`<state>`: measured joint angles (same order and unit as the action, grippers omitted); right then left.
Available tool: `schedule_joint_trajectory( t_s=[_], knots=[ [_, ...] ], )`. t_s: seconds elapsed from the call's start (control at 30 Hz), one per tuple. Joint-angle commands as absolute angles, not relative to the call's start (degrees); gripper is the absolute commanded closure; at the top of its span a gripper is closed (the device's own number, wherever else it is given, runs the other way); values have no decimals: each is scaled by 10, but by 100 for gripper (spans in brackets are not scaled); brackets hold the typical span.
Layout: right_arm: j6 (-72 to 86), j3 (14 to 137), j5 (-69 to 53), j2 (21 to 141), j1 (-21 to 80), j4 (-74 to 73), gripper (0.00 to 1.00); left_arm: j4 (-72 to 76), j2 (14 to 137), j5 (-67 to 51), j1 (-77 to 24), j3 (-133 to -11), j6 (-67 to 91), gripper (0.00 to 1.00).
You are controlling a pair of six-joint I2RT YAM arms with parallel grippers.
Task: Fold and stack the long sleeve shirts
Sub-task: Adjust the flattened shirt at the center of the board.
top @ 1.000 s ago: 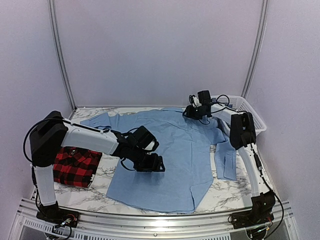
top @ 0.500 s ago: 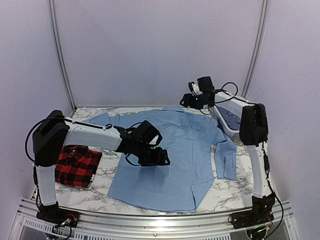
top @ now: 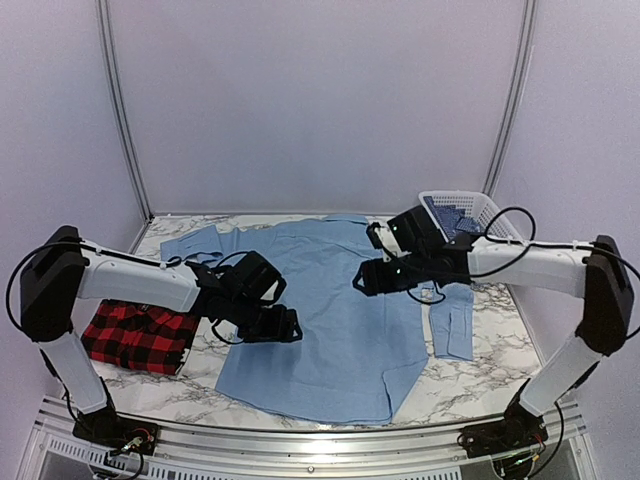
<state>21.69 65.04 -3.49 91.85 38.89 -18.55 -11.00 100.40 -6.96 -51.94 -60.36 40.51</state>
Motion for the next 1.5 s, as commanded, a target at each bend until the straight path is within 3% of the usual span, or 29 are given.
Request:
schedule_joint_trajectory(
  t_s=[0.0, 0.17, 0.3, 0.43, 0.73, 1.17, 1.47],
  knots=[
    [308, 571, 39, 819, 479, -222, 37, -123, 976, -47, -518, -573, 402, 26],
    [427, 499, 82, 741, 618, -267, 35, -122, 970, -40, -518, -561, 403, 26],
    [531, 485, 112, 747, 732, -300, 34, -121, 969, -39, -518, -555, 404, 26],
    [612, 458, 128, 760, 784, -302, 33, -118, 963, -41, -518, -542, 408, 26],
    [736, 376, 160, 736, 811, -312, 32, -110, 959, -48, -518, -522, 407, 26],
    [898, 389, 236, 696, 866, -522, 36, -106, 961, -53, -518, -512, 404, 26],
    [735, 493, 307, 789, 794, -497, 21, -104, 956, -56, -518, -503, 406, 26]
  ],
)
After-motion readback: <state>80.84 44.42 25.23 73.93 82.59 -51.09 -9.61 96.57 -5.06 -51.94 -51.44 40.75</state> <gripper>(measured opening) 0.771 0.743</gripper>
